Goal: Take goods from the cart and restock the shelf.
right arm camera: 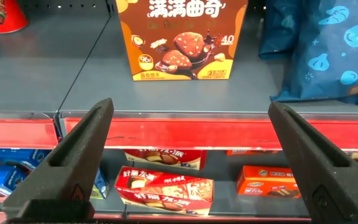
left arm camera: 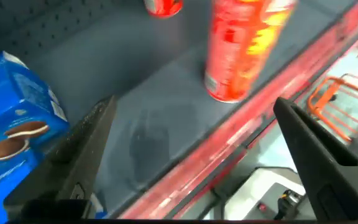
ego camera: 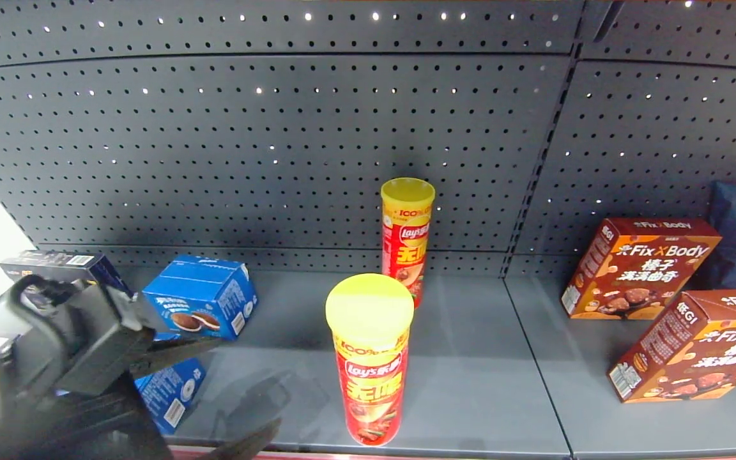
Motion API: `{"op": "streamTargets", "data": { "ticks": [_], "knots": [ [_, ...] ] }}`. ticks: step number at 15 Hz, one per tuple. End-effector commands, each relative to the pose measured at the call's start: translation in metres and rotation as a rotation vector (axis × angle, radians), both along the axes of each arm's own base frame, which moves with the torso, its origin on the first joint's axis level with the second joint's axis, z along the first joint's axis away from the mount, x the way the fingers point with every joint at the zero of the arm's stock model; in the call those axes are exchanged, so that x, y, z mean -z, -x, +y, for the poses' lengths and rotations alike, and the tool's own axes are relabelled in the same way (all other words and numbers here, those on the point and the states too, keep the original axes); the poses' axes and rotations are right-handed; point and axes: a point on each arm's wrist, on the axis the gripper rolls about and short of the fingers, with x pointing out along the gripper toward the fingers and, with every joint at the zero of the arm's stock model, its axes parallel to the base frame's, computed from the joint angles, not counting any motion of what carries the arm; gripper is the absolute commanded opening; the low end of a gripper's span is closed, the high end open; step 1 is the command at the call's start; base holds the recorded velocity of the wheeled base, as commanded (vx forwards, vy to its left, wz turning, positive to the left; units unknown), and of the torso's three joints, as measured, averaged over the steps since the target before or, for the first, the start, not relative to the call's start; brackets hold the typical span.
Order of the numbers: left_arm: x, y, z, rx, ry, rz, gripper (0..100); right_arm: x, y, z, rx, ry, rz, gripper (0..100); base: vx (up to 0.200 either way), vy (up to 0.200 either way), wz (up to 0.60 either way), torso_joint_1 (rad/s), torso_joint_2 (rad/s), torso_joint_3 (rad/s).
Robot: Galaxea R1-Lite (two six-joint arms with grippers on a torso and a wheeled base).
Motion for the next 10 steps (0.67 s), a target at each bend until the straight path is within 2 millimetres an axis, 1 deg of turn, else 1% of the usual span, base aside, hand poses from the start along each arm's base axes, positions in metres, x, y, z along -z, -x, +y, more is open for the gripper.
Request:
{"op": "streamTargets", "data": {
  "ticks": [1,3,6,8,9,10],
  "knots": [
    [0.026,-0.041,-0.010,-0.102,-0.087,0.096,100,0.000,0.000,0.000,0.001,0.000,0.002,100,0.000,0.000,0.00,0.000,0.00,0.000],
    [0.032,-0.060,-0.016,-0.155,-0.115,0.105,100,0.000,0.000,0.000,0.000,0.000,0.002,100,0.000,0.000,0.00,0.000,0.00,0.000],
    [0.032,-0.075,-0.027,-0.167,-0.130,0.101,100,0.000,0.000,0.000,0.000,0.000,0.002,100,0.000,0.000,0.00,0.000,0.00,0.000],
    [0.034,-0.075,-0.030,-0.167,-0.139,0.104,100,0.000,0.000,0.000,0.001,0.000,0.002,100,0.000,0.000,0.00,0.000,0.00,0.000],
    [0.037,-0.072,-0.033,-0.155,-0.151,0.114,100,0.000,0.000,0.000,0.000,0.000,0.002,100,0.000,0.000,0.00,0.000,0.00,0.000],
    [0.037,-0.070,-0.037,-0.145,-0.153,0.110,100,0.000,0.000,0.000,0.000,0.000,0.002,100,0.000,0.000,0.00,0.000,0.00,0.000]
  ]
}}
